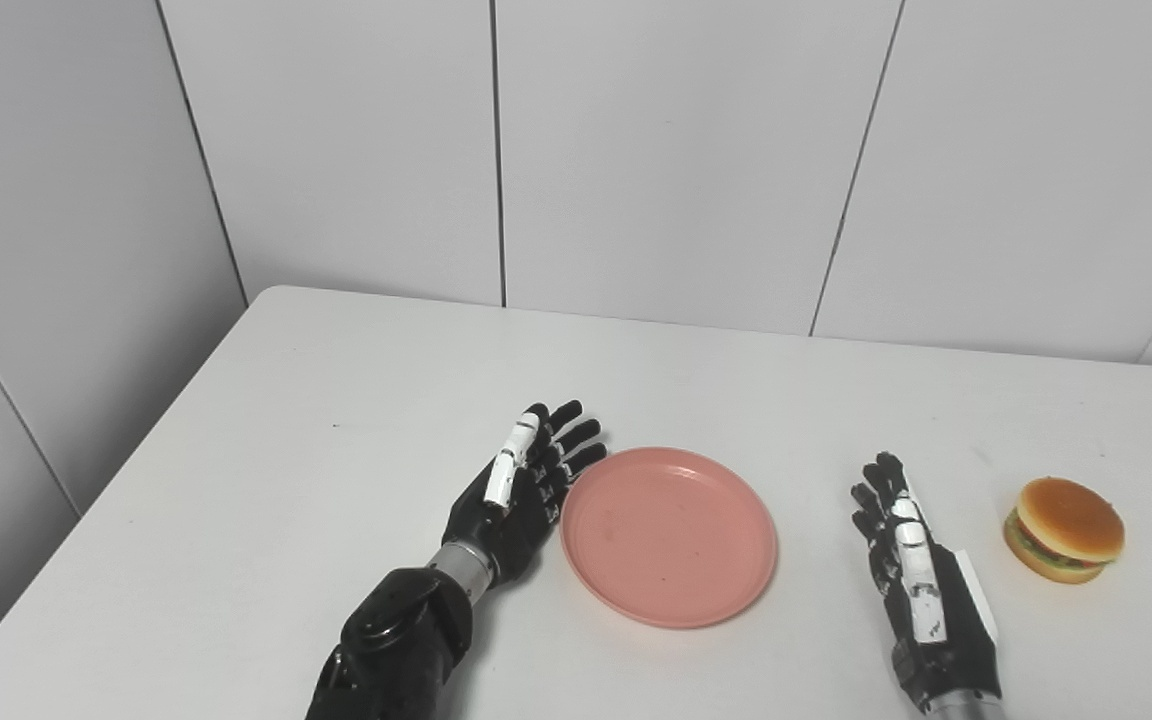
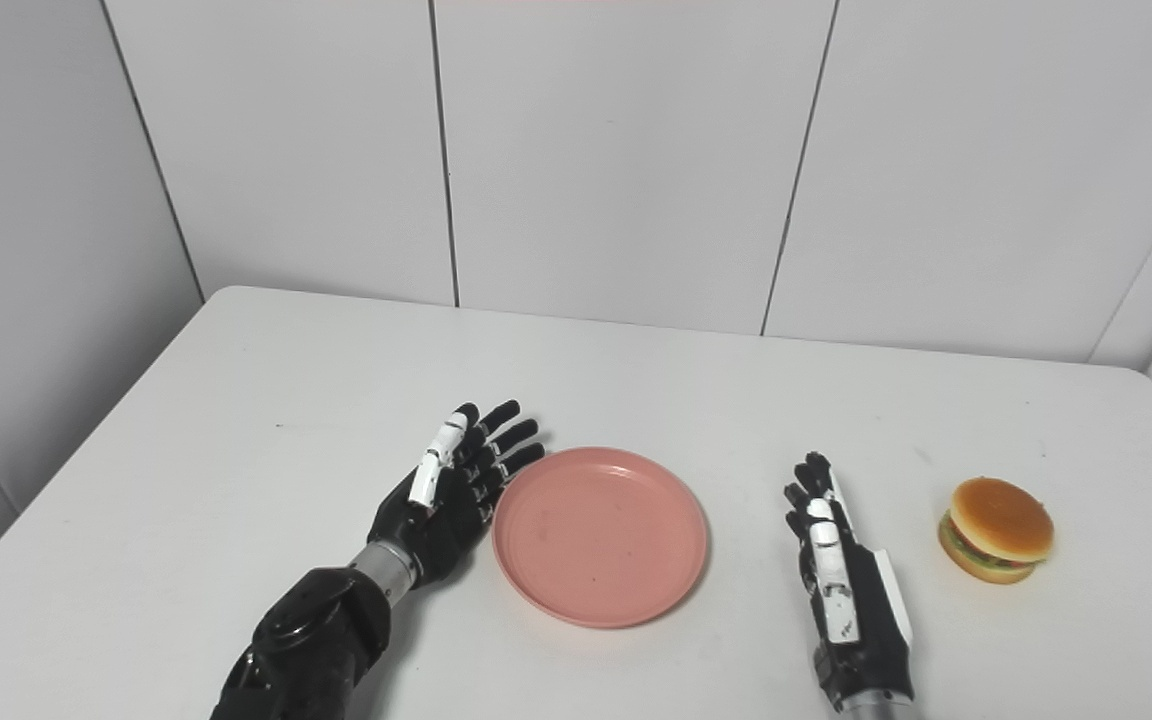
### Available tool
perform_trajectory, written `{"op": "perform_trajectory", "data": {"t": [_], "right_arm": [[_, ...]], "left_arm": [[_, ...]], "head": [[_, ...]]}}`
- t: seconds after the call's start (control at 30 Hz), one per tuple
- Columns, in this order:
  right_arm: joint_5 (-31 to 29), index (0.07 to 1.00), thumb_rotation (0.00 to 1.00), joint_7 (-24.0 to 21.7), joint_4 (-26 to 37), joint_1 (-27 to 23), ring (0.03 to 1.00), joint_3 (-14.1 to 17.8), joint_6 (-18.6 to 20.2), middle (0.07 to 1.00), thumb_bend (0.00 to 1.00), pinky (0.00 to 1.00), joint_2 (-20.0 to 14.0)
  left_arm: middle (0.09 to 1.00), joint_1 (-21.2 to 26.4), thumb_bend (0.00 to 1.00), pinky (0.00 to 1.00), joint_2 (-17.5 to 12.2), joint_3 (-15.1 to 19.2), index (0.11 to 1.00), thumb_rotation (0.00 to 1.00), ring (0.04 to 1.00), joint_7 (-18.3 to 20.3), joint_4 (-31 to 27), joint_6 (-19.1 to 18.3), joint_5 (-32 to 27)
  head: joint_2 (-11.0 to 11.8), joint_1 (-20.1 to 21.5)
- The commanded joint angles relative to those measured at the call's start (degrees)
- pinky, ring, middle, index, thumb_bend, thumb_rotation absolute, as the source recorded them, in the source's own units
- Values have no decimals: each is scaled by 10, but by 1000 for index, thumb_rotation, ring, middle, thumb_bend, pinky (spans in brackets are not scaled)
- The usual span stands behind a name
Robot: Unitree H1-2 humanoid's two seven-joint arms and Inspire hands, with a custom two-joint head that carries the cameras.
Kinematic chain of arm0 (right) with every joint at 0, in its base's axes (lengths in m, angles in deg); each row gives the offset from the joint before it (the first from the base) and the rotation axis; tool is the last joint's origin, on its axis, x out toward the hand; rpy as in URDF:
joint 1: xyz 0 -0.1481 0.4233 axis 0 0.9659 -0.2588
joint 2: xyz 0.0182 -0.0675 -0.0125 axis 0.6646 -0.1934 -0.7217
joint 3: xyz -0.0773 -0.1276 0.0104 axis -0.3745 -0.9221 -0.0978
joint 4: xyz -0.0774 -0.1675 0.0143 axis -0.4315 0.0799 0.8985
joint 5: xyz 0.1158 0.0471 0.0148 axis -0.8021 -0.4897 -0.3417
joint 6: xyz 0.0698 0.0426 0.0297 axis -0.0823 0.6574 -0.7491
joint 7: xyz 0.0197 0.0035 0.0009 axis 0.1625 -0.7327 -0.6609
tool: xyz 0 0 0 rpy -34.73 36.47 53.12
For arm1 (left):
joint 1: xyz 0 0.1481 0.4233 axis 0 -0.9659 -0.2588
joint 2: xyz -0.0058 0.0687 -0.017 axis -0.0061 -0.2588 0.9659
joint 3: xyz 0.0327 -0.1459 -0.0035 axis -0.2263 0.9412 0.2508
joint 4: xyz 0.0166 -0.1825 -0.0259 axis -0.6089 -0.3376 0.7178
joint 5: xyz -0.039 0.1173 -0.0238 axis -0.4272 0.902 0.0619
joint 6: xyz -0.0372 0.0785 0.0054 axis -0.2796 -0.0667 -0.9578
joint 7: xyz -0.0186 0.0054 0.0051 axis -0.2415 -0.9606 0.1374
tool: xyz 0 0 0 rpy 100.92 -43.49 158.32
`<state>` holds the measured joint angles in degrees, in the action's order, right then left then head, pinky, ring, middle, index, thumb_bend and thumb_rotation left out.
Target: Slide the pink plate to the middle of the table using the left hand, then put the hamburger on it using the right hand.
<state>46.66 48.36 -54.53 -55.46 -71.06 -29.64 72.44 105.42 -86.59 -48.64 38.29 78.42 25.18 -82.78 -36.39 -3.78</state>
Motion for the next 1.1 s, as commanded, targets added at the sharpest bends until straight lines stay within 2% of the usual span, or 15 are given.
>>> {"op": "perform_trajectory", "data": {"t": [0.0,0.13,0.33,0.43,0.6,0.7,0.93,0.97,1.0,1.07], "right_arm": [[-3,979,999,6,2,13,968,-3,9,976,359,1000,11],[-3,980,1000,7,5,12,965,-3,12,976,339,1000,13],[10,973,1000,18,11,10,966,-4,21,966,361,1000,15],[12,971,996,21,11,9,966,-3,23,964,405,1000,13],[14,969,985,21,14,5,962,0,6,964,441,993,7],[12,963,969,25,23,3,955,5,10,959,407,970,6],[22,964,963,21,59,-16,950,11,30,956,411,960,-22],[26,954,909,23,66,-20,939,11,34,946,425,954,-26],[28,950,890,25,70,-23,933,11,37,940,441,948,-29],[67,922,883,40,96,-31,894,7,48,909,535,883,-35]], "left_arm": [[923,7,349,934,5,-6,922,1000,920,7,-21,-9,-7],[915,-1,356,938,8,-9,916,1000,919,7,-35,-15,-8],[930,-5,359,951,6,-4,931,1000,930,9,-38,-20,-15],[930,-4,357,945,5,-4,932,1000,926,7,-40,-20,-17],[932,-4,351,946,9,0,934,1000,928,4,-41,-18,-19],[929,-4,352,941,13,3,931,1000,924,1,-39,-16,-18],[933,-9,344,938,16,12,933,1000,922,5,-30,-1,-14],[938,-9,345,947,16,13,936,1000,928,6,-29,1,-13],[940,-9,347,952,16,13,938,1000,931,6,-28,2,-12],[941,-10,351,953,15,15,938,1000,933,6,-28,2,-12]], "head": [[-2,7],[-6,19],[-10,26],[-14,43],[-17,58],[-18,65],[-18,91],[-18,99],[-18,99],[-17,109]]}}
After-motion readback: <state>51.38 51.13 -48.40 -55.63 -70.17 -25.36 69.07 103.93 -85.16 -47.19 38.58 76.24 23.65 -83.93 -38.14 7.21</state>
